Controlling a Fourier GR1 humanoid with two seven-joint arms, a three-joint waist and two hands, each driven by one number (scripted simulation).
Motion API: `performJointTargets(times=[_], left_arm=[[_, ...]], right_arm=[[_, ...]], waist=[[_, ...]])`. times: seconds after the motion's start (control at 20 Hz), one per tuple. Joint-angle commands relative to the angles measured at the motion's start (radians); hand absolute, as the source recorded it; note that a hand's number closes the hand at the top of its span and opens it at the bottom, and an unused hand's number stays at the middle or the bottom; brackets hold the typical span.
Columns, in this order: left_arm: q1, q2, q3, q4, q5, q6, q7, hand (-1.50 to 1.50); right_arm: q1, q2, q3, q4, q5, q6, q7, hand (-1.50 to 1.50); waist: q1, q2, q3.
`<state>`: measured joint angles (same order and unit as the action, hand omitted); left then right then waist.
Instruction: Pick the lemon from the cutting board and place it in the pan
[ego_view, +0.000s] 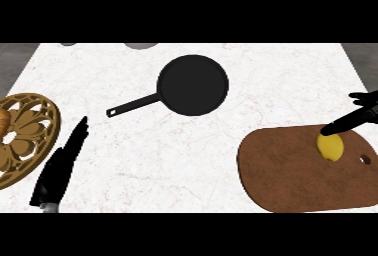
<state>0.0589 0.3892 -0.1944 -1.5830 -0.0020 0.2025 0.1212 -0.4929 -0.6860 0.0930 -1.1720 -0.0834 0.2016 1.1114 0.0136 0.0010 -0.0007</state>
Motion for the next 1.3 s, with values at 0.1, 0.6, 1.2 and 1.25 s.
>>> performJointTargets(times=[0.1,0.6,1.2,1.25], left_arm=[[-0.003,-0.027,0.000,0.010,-0.034,0.017,-0.013,0.00],[0.016,-0.010,0.034,-0.011,-0.028,-0.041,-0.001,0.00],[-0.002,-0.045,0.081,-0.035,-0.036,-0.068,0.058,0.00],[0.042,-0.061,0.059,-0.061,-0.056,-0.050,0.044,0.00]], right_arm=[[-0.040,0.023,0.044,0.045,-0.004,0.052,0.189,-1.50],[-0.024,0.070,0.085,0.154,0.027,0.044,0.111,-1.50],[0.014,0.124,0.077,0.222,0.095,0.002,0.025,-1.50],[-0.006,0.131,0.079,0.251,0.105,0.003,0.033,-1.50]], waist=[[-0.005,-0.001,0.000],[-0.004,0.000,0.000],[-0.007,-0.001,0.001],[-0.004,-0.001,0.001]])
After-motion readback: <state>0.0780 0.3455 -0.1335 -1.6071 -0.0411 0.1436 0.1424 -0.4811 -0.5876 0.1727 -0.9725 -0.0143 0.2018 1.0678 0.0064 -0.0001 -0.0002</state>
